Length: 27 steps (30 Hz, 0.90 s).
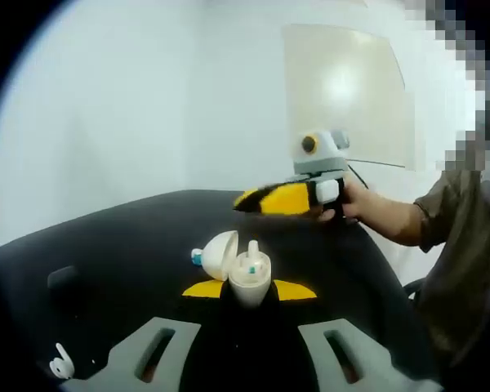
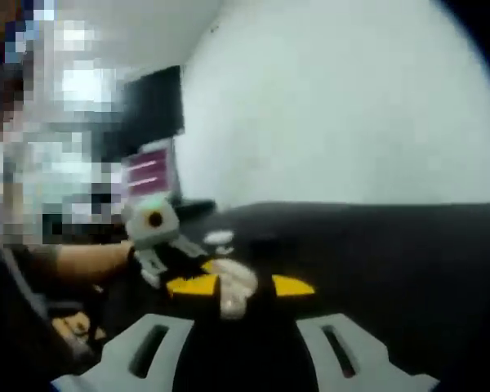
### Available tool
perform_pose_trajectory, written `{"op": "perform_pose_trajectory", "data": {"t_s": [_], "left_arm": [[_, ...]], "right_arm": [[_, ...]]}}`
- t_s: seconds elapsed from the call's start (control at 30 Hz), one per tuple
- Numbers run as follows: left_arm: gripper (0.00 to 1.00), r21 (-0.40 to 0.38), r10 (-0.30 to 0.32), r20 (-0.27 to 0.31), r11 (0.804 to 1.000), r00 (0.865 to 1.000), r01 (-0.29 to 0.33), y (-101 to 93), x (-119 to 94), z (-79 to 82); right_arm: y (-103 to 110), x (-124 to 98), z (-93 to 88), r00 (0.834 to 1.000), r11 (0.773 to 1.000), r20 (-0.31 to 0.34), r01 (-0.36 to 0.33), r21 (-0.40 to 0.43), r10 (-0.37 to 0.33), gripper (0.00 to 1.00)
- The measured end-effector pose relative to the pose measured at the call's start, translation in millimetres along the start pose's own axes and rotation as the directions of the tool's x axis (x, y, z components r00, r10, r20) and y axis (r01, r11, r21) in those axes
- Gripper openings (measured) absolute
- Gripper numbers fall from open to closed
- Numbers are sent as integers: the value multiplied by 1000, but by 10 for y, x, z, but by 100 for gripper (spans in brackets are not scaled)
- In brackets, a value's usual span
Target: Pick up three earphones and place each one into its charging case using tactile feedback, ensure that each earphone is properly inserted and securely positioned inside the case.
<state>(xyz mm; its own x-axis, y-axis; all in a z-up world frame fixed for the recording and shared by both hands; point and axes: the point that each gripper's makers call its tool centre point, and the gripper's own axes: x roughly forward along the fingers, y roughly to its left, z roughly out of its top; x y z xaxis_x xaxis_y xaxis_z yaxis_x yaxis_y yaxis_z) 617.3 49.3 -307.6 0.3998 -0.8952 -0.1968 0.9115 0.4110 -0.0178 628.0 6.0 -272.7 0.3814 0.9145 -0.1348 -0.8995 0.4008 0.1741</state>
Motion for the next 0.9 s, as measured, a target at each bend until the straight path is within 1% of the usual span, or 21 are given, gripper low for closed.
{"op": "perform_pose_trajectory", "data": {"t_s": [0.03, 0.1, 0.17, 0.2, 0.23, 0.27, 0.37, 0.4, 0.43, 0.47, 0.5, 0.53, 0.57, 0.63, 0.67, 0.7, 0.8, 0.83, 0.87, 0.9], "left_arm": [[18, -1, 0, 0, 1000, 1000, 0, 1, 0, 0], [18, 2, 1, 0, 1000, 1000, -1, -1, -1, 0], [18, 4, 2, 0, 1000, 1000, -2, -3, -2, 0], [18, 4, 2, 0, 1000, 1000, -2, -1, -2, 1], [18, 3, 1, 0, 1000, 1000, -1, 2, -3, 1], [18, 1, 1, 0, 1000, 1000, -1, 3, -4, 1], [18, 3, 2, -1, 1000, 1000, -2, 2, -7, 0], [18, 3, 2, -1, 1000, 1000, -2, 1, -9, -1], [18, 2, 1, -1, 1000, 1000, -1, 1, -10, -1], [18, 0, 1, -1, 1000, 1000, -1, 2, -11, -1], [18, 0, -3, -2, 1000, 1000, 3, -3, -11, -3], [18, -2, -8, -3, 1000, 1000, 8, -13, -10, -5], [18, -1, -14, -4, 1000, 1000, 14, -21, -9, -7], [18, -2, -21, -5, 1000, 1000, 21, -34, -9, -9], [18, -14, -28, -8, 1000, 1000, 28, -47, -13, -16], [18, -8, -21, -5, 1000, 1000, 21, -33, -12, -9], [18, -2, -21, -5, 1000, 1000, 21, -31, -10, -7], [18, -2, -21, -3, 1000, 1000, 21, -28, -12, -4], [18, -6, -22, 1, 1000, 1000, 22, -23, -19, 4], [18, -10, -22, 5, 1000, 1000, 22, -20, -22, 11]], "right_arm": [[25, 18, -60, 999, 999, -27, -34, 2, 34, 25], [22, 58, -174, 995, 997, -86, -62, -35, 59, 25], [35, 93, -305, 982, 988, -171, -105, -110, 86, 25], [41, 132, -353, 973, 978, -209, -136, -158, 102, 26], [44, 155, -354, 971, 974, -216, -146, -176, 106, 27], [52, 196, -361, 966, 967, -224, -170, -191, 126, 28], [74, 282, -447, 936, 954, -295, -247, -172, 189, 29], [80, 310, -453, 929, 947, -306, -271, -175, 209, 29], [80, 337, -439, 928, 943, -300, -281, -178, 220, 29], [93, 356, -426, 922, 932, -303, -306, -194, 240, 29], [104, 373, -406, 920, 924, -297, -324, -204, 257, 29], [143, 385, -406, 905, 906, -302, -368, -207, 299, 29], [177, 377, -437, 893, 900, -315, -391, -194, 320, 29], [289, 357, -446, 869, 872, -305, -455, -179, 391, 23], [242, 364, -453, 880, 881, -294, -436, -184, 374, 22], [228, 361, -435, 886, 883, -272, -432, -185, 376, 22], [243, 326, -411, 887, 868, -259, -441, -230, 382, 22], [242, 319, -406, 887, 869, -255, -441, -225, 384, 22], [237, 311, -404, 885, 877, -254, -441, -193, 389, 22], [222, 305, -405, 884, 880, -262, -439, -182, 387, 22]]}}
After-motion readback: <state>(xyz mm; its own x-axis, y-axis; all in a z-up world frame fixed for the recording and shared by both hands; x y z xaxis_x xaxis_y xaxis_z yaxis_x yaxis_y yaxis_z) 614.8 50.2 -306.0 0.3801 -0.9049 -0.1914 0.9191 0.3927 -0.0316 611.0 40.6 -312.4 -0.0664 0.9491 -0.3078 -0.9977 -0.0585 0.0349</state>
